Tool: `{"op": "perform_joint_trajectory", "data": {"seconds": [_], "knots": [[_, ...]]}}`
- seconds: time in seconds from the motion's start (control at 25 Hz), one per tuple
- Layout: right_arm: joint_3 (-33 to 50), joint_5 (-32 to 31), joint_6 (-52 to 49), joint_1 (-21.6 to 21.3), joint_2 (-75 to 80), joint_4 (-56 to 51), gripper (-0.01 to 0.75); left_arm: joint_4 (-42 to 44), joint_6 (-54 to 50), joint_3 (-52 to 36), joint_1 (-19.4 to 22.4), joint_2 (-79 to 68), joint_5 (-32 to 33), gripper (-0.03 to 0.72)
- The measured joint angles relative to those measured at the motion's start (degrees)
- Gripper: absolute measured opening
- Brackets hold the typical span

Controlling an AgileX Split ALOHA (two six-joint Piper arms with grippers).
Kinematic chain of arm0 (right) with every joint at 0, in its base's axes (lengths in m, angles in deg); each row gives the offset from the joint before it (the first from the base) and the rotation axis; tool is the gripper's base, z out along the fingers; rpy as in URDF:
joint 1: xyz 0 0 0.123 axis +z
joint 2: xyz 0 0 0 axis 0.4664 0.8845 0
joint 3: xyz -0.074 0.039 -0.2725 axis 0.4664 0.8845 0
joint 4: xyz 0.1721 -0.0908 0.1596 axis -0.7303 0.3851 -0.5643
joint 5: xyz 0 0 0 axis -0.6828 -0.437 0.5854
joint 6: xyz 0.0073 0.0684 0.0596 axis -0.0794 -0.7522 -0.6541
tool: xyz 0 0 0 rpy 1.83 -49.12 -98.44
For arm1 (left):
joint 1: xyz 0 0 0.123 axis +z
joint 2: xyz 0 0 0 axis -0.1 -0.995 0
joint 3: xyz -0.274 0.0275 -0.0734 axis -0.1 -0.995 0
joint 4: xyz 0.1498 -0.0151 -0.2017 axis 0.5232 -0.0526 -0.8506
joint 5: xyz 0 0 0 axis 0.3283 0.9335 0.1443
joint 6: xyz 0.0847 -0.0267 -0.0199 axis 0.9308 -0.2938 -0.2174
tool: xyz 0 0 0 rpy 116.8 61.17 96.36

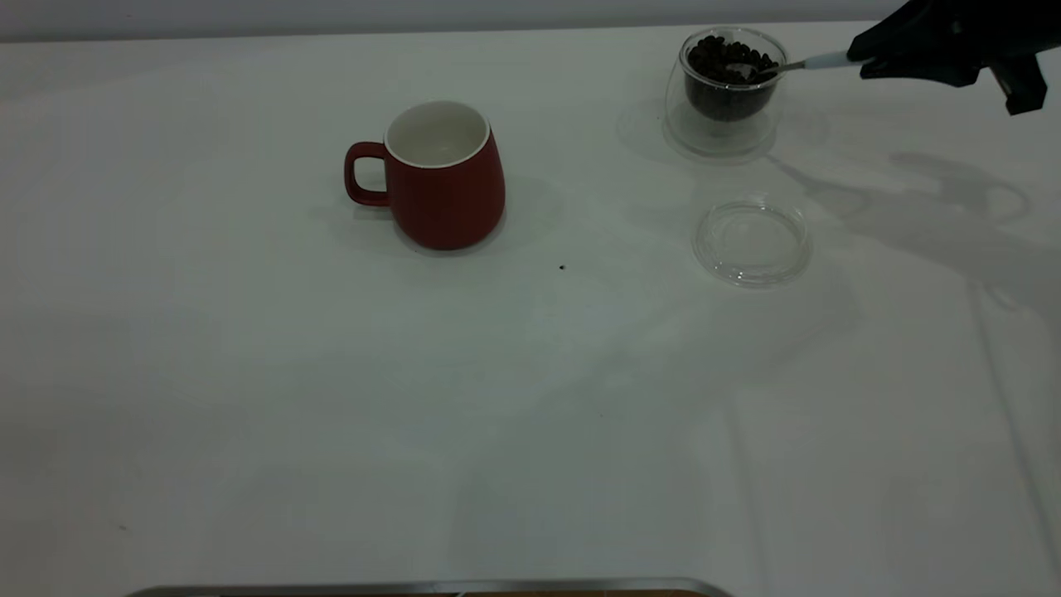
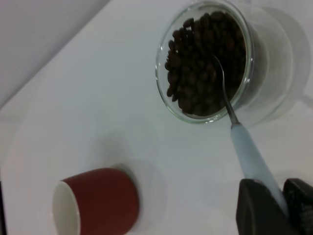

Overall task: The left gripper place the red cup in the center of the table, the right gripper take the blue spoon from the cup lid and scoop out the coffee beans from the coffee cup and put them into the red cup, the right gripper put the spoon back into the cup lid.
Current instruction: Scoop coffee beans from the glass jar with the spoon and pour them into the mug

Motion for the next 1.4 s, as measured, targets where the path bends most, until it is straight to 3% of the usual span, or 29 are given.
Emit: {"op": "perform_joint_trajectory", "data": {"seconds": [0.32,1.4], "knots": [[0.00,-6.32,-0.35,-2.98,0.00,-2.06,0.105,0.00,0.00,0.00,0.00,0.00,0.00,0.466],[-0.04,-13.26,-1.25,-4.26,0.72,-2.19,0.105,0.00,-0.16,0.00,0.00,0.00,0.00,0.466]]}}
